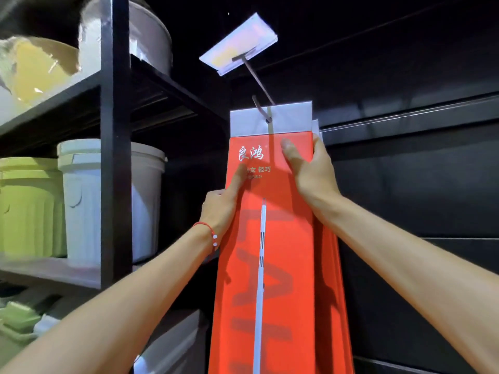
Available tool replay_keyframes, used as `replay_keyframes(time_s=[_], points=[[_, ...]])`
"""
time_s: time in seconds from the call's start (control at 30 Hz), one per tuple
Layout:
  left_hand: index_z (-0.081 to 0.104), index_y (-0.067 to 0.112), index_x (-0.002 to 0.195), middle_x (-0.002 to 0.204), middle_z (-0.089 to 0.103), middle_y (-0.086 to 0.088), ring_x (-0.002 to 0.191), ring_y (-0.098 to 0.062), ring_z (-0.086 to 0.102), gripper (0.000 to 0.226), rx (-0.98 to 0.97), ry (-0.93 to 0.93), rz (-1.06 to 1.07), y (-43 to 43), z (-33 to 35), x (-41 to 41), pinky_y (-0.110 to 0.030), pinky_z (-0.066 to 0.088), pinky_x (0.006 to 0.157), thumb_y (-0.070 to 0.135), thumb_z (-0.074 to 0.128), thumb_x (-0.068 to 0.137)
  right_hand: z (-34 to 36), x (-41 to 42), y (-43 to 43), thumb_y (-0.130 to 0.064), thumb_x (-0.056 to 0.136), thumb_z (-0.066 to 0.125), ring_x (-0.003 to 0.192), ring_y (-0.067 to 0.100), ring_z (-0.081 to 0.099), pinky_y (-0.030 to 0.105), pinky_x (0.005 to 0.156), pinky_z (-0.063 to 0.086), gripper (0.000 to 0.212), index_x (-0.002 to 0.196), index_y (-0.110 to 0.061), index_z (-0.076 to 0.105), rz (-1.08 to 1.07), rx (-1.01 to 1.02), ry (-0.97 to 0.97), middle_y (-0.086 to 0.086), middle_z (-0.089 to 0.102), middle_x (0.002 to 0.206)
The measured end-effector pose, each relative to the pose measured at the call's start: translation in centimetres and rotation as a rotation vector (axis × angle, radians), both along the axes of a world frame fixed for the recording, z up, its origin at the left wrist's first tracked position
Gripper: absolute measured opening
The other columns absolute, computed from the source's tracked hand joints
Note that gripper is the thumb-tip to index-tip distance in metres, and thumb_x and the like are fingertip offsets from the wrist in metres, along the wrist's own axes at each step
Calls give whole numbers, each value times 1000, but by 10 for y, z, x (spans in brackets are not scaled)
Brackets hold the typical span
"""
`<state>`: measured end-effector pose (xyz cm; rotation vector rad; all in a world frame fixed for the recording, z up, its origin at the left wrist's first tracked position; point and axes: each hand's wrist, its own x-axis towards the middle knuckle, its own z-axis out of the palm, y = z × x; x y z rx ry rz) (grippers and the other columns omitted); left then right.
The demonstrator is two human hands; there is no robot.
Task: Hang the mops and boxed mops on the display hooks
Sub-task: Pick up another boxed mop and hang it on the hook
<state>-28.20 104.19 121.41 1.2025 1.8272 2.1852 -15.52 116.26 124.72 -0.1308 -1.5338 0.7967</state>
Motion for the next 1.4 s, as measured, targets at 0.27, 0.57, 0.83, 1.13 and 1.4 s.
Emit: replay_keyframes(time_s=[0.27,0.57,0.83,1.13,1.4], points=[[78,5,98,94,81,-10,82,-26,79,77,122,-53,-134,37,-20,5,-39,66,72,78,58,84,-77,-9,25,-89,80,57,149,17,43,48,121,37,104,162,-36,22,-103,40,-52,-8,42,163],[76,21,115,106,81,-6,100,-29,77,62,118,-59,-278,53,-69,7,-47,61,94,71,60,82,-103,4,37,-91,75,58,139,13,54,43,117,44,107,161,-38,25,-132,-20,-93,-9,57,152],[73,22,121,107,81,3,101,-16,77,71,57,-42,-289,51,-120,-2,-37,60,94,74,63,74,-120,4,26,-84,79,65,122,9,66,42,107,53,89,152,-38,42,-125,-10,-77,-13,67,136],[72,27,110,100,81,8,93,-11,78,42,-25,-60,-275,43,-176,-6,-34,62,86,60,68,84,-217,13,8,-70,87,67,113,2,69,38,101,58,77,152,-39,42,-172,-89,-193,-15,70,128],[76,33,101,95,82,8,88,-14,79,77,-78,-13,-162,40,-174,-9,-45,63,90,93,70,53,-219,20,18,-82,78,68,119,11,68,44,100,59,94,156,-41,33,-107,-131,-264,-12,64,138]])
